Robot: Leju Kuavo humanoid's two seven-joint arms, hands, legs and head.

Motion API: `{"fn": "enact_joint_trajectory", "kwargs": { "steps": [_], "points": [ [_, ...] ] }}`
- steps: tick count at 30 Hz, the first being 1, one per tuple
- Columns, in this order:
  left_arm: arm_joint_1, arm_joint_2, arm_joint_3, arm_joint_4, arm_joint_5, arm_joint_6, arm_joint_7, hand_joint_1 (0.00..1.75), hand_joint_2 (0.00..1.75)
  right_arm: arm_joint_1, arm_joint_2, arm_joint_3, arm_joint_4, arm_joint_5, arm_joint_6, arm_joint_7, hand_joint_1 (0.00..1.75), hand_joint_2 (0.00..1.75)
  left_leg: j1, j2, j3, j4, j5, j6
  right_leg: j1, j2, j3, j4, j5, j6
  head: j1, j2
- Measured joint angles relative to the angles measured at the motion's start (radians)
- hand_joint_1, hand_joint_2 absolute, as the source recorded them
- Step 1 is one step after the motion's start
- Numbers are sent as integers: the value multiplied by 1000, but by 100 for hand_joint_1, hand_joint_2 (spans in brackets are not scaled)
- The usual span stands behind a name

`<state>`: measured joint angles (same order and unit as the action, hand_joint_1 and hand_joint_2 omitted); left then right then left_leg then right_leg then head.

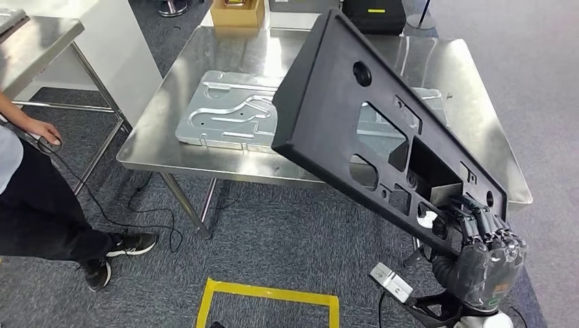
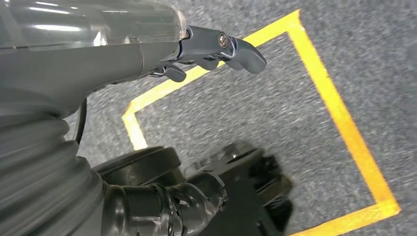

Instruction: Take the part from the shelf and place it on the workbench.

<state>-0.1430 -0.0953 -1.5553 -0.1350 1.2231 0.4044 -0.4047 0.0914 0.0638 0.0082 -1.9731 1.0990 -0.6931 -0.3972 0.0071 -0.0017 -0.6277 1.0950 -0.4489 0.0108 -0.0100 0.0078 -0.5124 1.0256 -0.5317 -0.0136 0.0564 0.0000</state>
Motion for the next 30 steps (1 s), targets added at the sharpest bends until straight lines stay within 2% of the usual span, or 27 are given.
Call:
{"fn": "enact_joint_trajectory", "kwargs": {
  "steps": [1, 3, 5, 6, 7, 9, 10, 11, 12, 13, 14, 15, 16, 18, 20, 21, 22, 23, 25, 26, 27, 28, 29, 30],
  "points": [
    [-1, 0, 0, 0, -2, 0, 1, 0, 175, -6, -7, 2, 3, 2, 0, 5, 175, 175, -3, 0, 13, -34, 9, 5, 1, 0, 3, -1, -6, 5, 0, 0],
    [-4, 0, 0, 0, -4, 0, 1, 0, 175, -13, -20, 5, 10, 5, 0, 14, 175, 175, -7, 0, 21, -54, -1, 13, 2, 0, 4, -5, -11, 16, -1, 0],
    [-4, 0, 0, 0, -7, 0, 1, 0, 175, -20, -32, 6, 15, 7, 0, 19, 175, 175, -2, -1, 30, -65, -3, 23, 2, -3, 8, -4, -18, 26, -1, 0],
    [-5, 0, 0, 0, -9, 0, 1, 0, 175, -24, -38, 7, 17, 8, 0, 21, 175, 175, 2, -1, 38, -73, -4, 28, 1, -4, 0, 19, -29, 31, 0, 0],
    [-6, 0, 0, 0, -10, 0, 1, 0, 175, -28, -43, 7, 20, 8, 0, 23, 175, 175, 4, 0, 47, -79, -6, 34, 0, -5, -22, 64, -48, 36, 1, 0],
    [-8, -1, 0, 0, -10, 0, 1, 0, 175, -32, -52, 8, 26, 9, 0, 28, 175, 175, 4, 1, 60, -82, -16, 41, -4, -5, -105, 198, -92, 45, 2, 0],
    [-7, -1, 0, 0, -10, 0, 1, 0, 175, -32, -55, 8, 30, 9, 0, 30, 175, 175, 4, 1, 66, -82, -23, 42, -6, -5, -148, 255, -101, 48, 2, 0],
    [-6, -1, 0, 0, -10, 0, 1, 0, 175, -32, -58, 8, 33, 9, 0, 32, 175, 175, 4, 0, 75, -82, -30, 42, -8, -6, -177, 279, -89, 50, 2, 0],
    [-6, -2, 0, 0, -10, 0, 2, 0, 175, -33, -62, 8, 37, 9, 0, 33, 175, 175, 4, -2, 86, -82, -39, 40, -11, -6, -187, 264, -54, 52, 2, 0],
    [-5, -2, 0, 0, -10, 0, 2, 0, 175, -33, -64, 8, 40, 9, 0, 35, 175, 175, 5, -3, 99, -81, -48, 38, -12, -7, -178, 214, -2, 52, 2, 0],
    [-5, -3, 0, 0, -10, 0, 2, 0, 175, -34, -67, 8, 42, 9, 0, 37, 175, 175, 5, -4, 110, -82, -59, 34, -14, -8, -160, 150, 48, 51, 2, 0],
    [-5, -3, 0, 0, -10, 0, 2, 0, 175, -35, -69, 8, 45, 9, 0, 39, 175, 175, 3, -5, 119, -80, -68, 28, -12, -9, -139, 92, 82, 47, 2, 0],
    [-6, -3, 0, 0, -10, 0, 2, 0, 175, -36, -70, 8, 47, 9, 0, 42, 175, 175, 2, -6, 123, -79, -76, 22, -9, -10, -124, 52, 95, 42, 2, 0],
    [-7, -3, 0, 0, -10, 1, 3, 0, 175, -36, -72, 9, 49, 8, 0, 45, 175, 175, -2, -5, 125, -82, -84, 11, -4, -9, -114, 29, 84, 28, 0, 0],
    [-7, -3, 0, 0, -10, 2, 3, 0, 175, -36, -74, 9, 49, 8, 0, 47, 175, 175, -1, -2, 132, -81, -94, 2, -7, -6, -104, 19, 75, 14, -1, 0],
    [-8, -3, 0, 0, -10, 2, 3, 0, 175, -36, -75, 9, 49, 7, 0, 48, 175, 175, 0, -1, 127, -62, -105, -3, -9, -6, -96, 14, 72, 8, -3, 0],
    [-9, -3, 0, 0, -10, 3, 3, 0, 175, -37, -75, 9, 49, 7, 0, 48, 175, 175, 1, -1, 109, -20, -124, -7, -11, -7, -87, 10, 68, 1, -4, 0],
    [-9, -3, 0, 0, -10, 3, 3, 0, 175, -38, -75, 9, 49, 7, 0, 48, 175, 175, 2, -1, 75, 44, -147, -9, -10, -8, -79, 8, 62, -5, -5, 0],
    [-7, -3, 0, 0, -10, 3, 3, 0, 175, -38, -75, 9, 50, 7, 0, 47, 175, 175, 3, -1, -17, 181, -185, -13, -8, -7, -68, 8, 51, -11, -7, 0],
    [-5, -3, 0, 0, -10, 3, 3, 0, 175, -37, -75, 9, 50, 7, 0, 47, 175, 175, 4, -1, -50, 216, -179, -13, -6, -6, -60, 8, 44, -12, -7, 0],
    [-3, -3, 0, 0, -9, 3, 3, 0, 175, -37, -75, 9, 50, 7, 0, 47, 175, 175, 3, -1, -65, 212, -151, -11, -5, -4, -50, 8, 37, -12, -7, 0],
    [-2, -3, 0, 0, -9, 3, 3, 0, 175, -37, -75, 9, 51, 6, 0, 47, 175, 175, 3, -1, -60, 169, -103, -7, -3, -3, -38, 8, 29, -11, -8, 0],
    [-2, -2, 0, 0, -9, 3, 3, 0, 175, -37, -75, 9, 51, 6, 0, 47, 175, 175, 1, -1, -43, 100, -49, 0, -2, -2, -27, 8, 20, -10, -7, 0],
    [-2, -1, 0, 0, -9, 3, 4, 0, 175, -37, -75, 10, 51, 6, 0, 47, 175, 175, -2, -1, -23, 39, -10, 7, 1, -1, -18, 8, 11, -6, -7, 0]
  ]
}}
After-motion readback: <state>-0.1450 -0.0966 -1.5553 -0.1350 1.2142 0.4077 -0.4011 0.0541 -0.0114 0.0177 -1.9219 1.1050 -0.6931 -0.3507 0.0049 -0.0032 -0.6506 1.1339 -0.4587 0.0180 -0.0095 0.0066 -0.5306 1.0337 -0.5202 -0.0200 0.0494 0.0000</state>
